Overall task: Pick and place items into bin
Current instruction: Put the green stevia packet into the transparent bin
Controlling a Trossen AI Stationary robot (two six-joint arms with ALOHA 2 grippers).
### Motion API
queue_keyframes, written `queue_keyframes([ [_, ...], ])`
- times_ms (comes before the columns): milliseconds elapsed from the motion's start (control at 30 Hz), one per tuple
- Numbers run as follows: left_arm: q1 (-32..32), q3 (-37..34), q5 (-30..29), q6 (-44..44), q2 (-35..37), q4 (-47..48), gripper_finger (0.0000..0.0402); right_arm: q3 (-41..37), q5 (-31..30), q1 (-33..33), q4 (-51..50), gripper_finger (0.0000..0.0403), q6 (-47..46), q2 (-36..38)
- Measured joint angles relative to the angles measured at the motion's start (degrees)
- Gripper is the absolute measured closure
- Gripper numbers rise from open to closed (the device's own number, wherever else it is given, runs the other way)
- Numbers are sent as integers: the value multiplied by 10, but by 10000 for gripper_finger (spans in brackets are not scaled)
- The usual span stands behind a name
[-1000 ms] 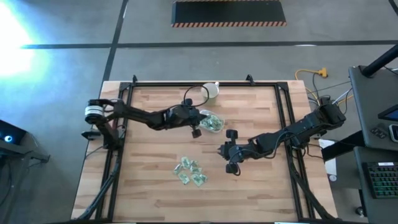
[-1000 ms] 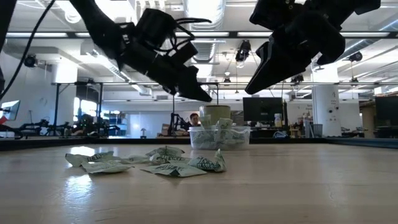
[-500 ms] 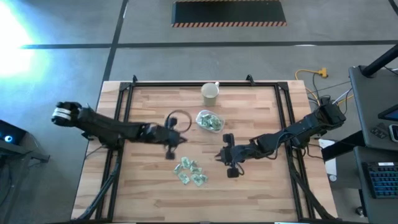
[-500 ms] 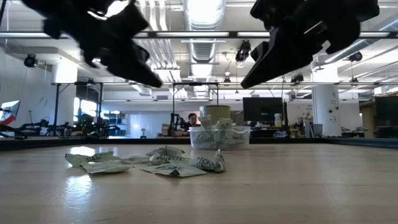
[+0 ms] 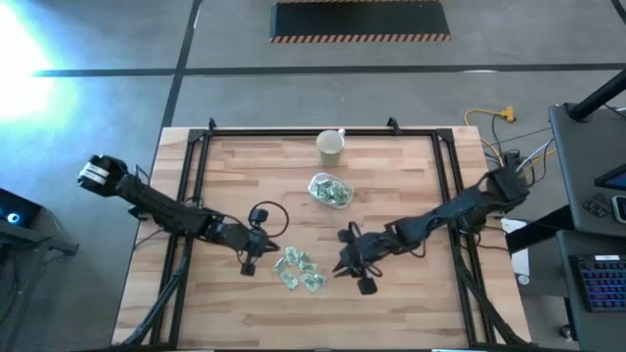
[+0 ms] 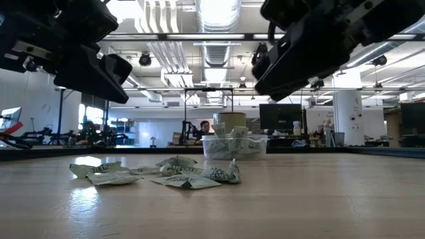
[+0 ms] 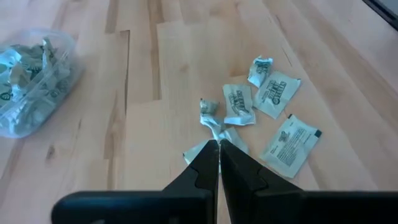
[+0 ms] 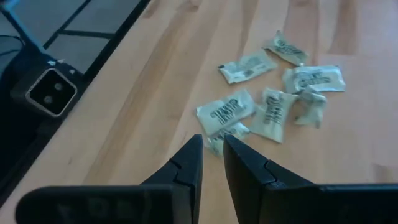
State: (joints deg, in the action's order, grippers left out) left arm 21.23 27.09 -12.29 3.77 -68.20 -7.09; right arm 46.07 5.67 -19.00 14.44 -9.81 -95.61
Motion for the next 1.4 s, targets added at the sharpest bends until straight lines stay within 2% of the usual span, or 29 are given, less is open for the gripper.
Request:
queue_keyframes([
  [300, 0, 0, 0, 0, -2, 2, 402, 71, 7, -1, 6, 337, 22, -95],
  [600, 0, -4, 0, 0, -2, 6, 402, 79, 8, -1, 5, 268, 5, -122],
  [767, 0, -4, 0, 0, -2, 5, 402, 77, 8, -1, 8, 246, 11, -126],
  [1167, 0, -5, 0, 0, -2, 4, 402, 99, 8, -1, 5, 255, 15, -186],
  [1400, 0, -7, 1, 0, -2, 4, 402, 101, 8, -1, -4, 276, 27, -186],
])
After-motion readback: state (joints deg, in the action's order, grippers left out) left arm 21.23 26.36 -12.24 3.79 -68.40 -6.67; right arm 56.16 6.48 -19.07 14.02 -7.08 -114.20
